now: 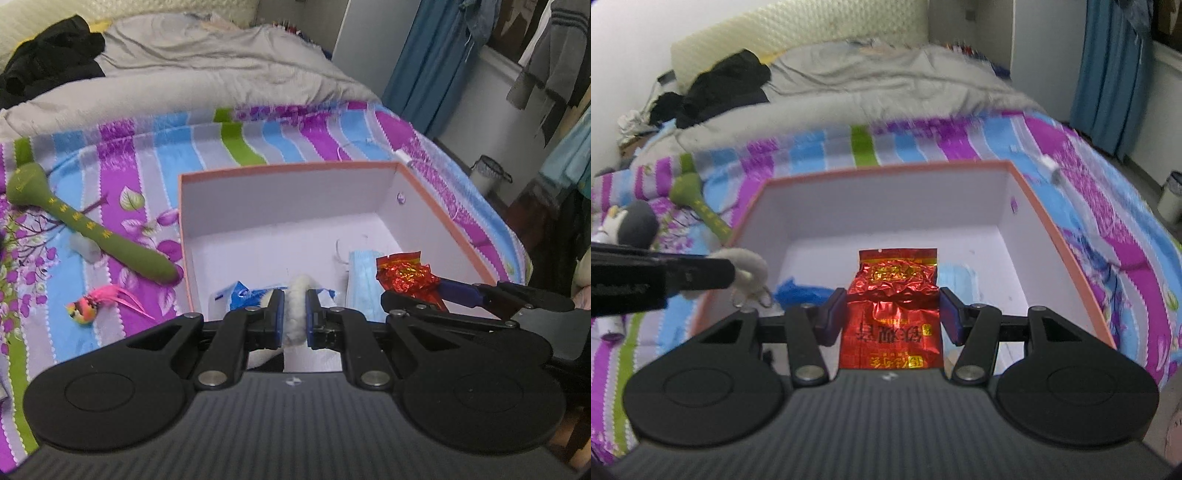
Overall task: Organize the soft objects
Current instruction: 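Open both tools to drop the fuzzy ring and red packet into the box, then withdraw both tools from the box toward the bird toy and clear cup, then grasp the clear plastic cup with the left tool while the right tool grasps the bird toy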
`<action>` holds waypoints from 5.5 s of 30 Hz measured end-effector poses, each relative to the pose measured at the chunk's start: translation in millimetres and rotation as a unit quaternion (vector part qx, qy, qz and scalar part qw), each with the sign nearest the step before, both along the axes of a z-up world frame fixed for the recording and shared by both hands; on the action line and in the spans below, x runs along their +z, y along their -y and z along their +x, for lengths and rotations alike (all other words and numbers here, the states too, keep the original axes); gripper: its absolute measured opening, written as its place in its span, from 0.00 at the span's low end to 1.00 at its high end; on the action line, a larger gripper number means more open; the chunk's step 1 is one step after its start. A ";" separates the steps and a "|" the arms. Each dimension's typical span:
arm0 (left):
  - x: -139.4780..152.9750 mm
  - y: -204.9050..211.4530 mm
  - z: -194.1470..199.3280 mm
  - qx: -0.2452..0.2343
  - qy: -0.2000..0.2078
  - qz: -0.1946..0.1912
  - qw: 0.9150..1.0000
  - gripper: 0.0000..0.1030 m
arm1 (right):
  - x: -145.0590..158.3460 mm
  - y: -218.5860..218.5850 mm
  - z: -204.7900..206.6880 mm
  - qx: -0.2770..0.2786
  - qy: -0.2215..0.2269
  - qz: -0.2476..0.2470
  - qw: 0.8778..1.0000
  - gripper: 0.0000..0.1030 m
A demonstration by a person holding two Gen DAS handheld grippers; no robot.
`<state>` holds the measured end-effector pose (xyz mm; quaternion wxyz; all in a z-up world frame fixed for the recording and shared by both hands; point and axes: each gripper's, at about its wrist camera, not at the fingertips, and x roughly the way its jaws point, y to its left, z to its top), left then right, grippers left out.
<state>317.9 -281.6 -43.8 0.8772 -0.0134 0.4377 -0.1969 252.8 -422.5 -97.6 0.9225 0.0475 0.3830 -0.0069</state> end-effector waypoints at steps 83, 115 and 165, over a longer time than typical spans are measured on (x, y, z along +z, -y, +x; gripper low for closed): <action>-58.1 -277.8 -232.3 0.175 0.113 0.003 0.978 0.50 | -50.4 -218.3 -167.3 0.163 0.143 0.045 0.975 0.64; -127.8 -280.6 55.2 0.137 0.038 0.000 0.990 0.55 | -127.5 -274.5 22.8 0.164 0.175 -0.006 0.971 0.59; -149.5 -239.0 140.5 0.046 0.030 0.034 0.998 0.19 | -121.4 -259.7 43.7 0.175 0.151 0.007 0.973 0.28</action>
